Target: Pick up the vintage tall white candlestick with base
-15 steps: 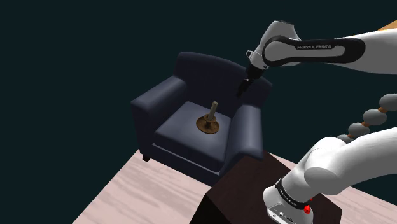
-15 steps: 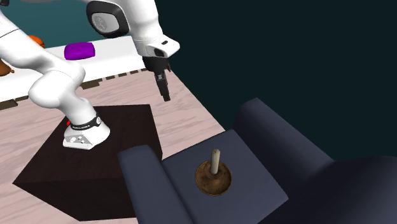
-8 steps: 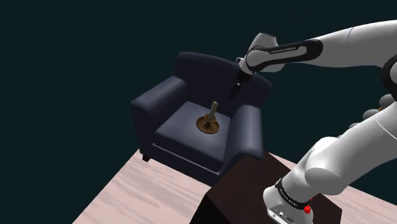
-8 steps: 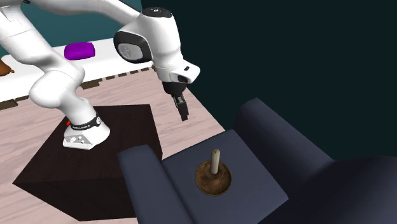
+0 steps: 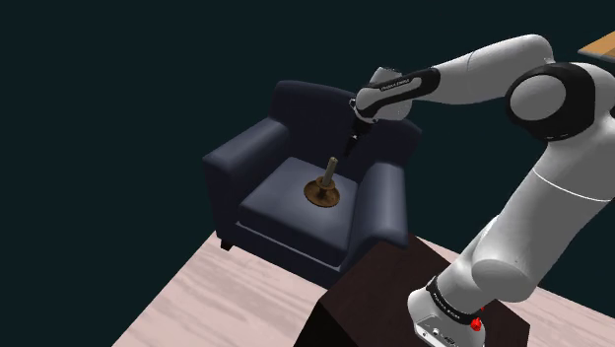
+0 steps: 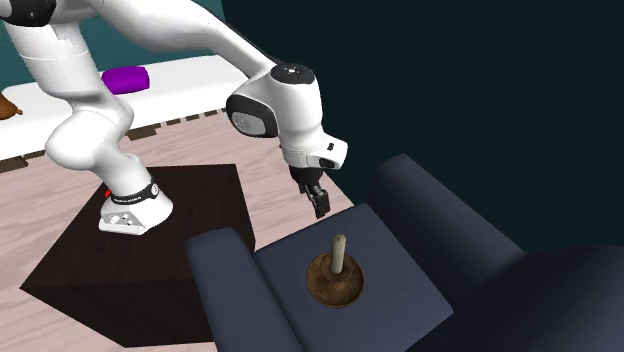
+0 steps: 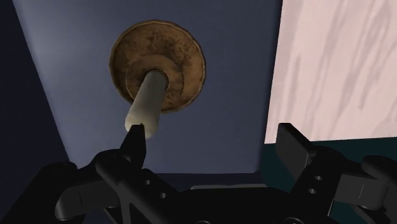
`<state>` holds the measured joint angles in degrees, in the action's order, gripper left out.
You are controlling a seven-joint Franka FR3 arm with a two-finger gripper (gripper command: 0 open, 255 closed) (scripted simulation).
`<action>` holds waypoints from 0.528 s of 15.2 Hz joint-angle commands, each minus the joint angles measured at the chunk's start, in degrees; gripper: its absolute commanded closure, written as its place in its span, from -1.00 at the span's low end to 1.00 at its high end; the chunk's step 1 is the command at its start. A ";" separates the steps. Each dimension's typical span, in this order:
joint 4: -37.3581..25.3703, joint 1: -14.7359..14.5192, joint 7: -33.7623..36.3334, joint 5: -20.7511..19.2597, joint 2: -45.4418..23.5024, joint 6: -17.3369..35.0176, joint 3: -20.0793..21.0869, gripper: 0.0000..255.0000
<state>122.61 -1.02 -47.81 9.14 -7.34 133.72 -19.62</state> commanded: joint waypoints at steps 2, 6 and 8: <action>-5.09 1.57 -5.60 3.85 -7.74 1.72 0.66 -1.00; -13.21 4.26 -10.94 7.21 -17.12 2.15 2.52 -1.00; -17.78 5.65 -13.04 8.31 -21.79 1.98 3.54 -1.00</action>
<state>107.08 3.69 -59.30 16.65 -26.49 135.51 -16.59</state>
